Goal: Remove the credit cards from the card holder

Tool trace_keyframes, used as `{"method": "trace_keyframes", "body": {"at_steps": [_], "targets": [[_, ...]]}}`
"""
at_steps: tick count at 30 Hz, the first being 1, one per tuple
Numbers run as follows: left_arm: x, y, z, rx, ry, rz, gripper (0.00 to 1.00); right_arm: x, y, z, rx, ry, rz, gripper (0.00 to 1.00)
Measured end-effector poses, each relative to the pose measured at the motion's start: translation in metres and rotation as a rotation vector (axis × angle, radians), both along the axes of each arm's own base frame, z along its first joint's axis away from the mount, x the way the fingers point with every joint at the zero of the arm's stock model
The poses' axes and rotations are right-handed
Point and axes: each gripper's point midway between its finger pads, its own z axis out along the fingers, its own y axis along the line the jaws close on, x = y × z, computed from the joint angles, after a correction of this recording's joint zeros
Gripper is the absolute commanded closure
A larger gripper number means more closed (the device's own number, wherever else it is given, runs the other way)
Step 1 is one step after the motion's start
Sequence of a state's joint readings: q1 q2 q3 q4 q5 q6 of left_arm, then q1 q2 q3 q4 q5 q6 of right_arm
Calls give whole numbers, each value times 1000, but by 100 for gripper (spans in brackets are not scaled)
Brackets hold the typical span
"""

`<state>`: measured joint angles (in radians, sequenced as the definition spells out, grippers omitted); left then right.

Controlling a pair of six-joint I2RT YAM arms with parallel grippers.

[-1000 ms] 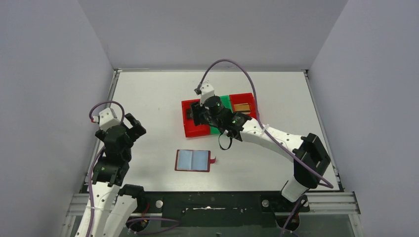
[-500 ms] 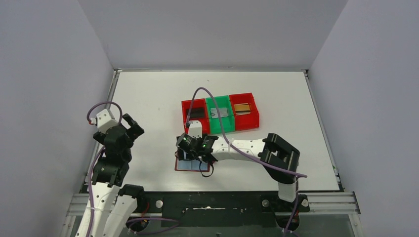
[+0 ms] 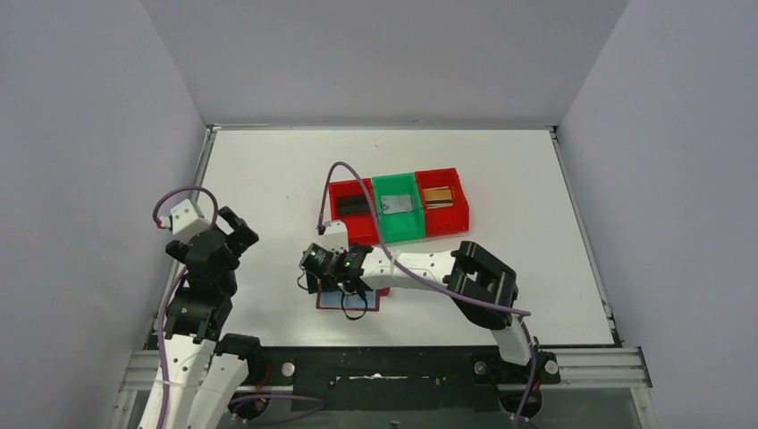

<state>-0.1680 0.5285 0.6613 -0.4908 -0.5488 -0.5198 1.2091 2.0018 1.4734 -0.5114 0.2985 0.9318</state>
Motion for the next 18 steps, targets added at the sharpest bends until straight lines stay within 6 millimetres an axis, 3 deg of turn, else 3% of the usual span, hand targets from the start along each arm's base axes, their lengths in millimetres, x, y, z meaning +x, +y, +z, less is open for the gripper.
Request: {"method": "trace_keyframes", "body": {"at_steps": [6,9,18], "targets": [[0,0,1,0,-4,1,7,-5,-9,-27,-95,36,-5,25],[0,0,1,0,-4,1,7,-5,-11,-27,-106,38,-11,29],[0,0,1,0,-4,1,7,-6,-15,-29,-110,49,-29,58]]}}
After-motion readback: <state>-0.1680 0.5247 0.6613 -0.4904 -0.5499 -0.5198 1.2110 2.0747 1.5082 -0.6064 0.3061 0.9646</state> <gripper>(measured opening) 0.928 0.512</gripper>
